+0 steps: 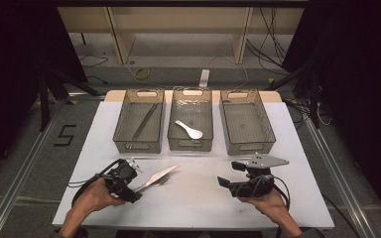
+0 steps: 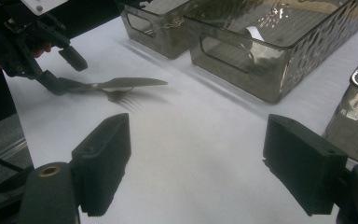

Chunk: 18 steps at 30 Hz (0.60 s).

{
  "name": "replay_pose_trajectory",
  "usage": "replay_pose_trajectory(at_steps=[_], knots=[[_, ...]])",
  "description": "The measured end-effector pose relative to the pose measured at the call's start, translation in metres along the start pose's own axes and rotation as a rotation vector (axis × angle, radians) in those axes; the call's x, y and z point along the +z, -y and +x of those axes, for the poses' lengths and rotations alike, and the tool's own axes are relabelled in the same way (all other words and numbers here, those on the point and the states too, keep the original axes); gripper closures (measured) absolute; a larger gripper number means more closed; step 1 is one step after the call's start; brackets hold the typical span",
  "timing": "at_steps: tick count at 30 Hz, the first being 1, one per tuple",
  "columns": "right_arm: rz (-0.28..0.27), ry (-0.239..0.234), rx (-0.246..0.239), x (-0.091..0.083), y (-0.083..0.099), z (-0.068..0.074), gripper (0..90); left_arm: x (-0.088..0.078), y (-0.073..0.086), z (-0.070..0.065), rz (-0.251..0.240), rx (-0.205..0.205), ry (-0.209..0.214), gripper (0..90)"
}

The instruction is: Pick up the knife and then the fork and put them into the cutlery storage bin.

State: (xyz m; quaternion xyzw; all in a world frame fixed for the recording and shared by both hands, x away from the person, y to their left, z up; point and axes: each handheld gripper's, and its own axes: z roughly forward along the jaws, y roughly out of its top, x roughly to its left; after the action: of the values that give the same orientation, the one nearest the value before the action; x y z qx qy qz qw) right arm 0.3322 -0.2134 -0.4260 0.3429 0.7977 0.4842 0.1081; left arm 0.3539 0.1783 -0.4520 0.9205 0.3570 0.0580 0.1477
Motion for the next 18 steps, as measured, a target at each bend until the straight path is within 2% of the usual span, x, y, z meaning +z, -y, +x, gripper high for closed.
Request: replay_pose_trajectory(at_steps=[5,9,18], knots=[[0.004,-0.003,-0.011,0.0005,-0.0009,0.0023,24.2,0.0016,0.0013,-0.0035,-0.001,0.018,0.003,37.8],[0.012,-0.006,-0.022,0.0024,-0.0009,0.0033,24.3,0.0031,0.0027,-0.0039,0.018,0.04,0.011,42.6],[0.026,-0.014,-0.031,0.0041,-0.0009,0.0045,24.4,0.007,0.0034,-0.0079,0.045,0.058,0.028,55.2]])
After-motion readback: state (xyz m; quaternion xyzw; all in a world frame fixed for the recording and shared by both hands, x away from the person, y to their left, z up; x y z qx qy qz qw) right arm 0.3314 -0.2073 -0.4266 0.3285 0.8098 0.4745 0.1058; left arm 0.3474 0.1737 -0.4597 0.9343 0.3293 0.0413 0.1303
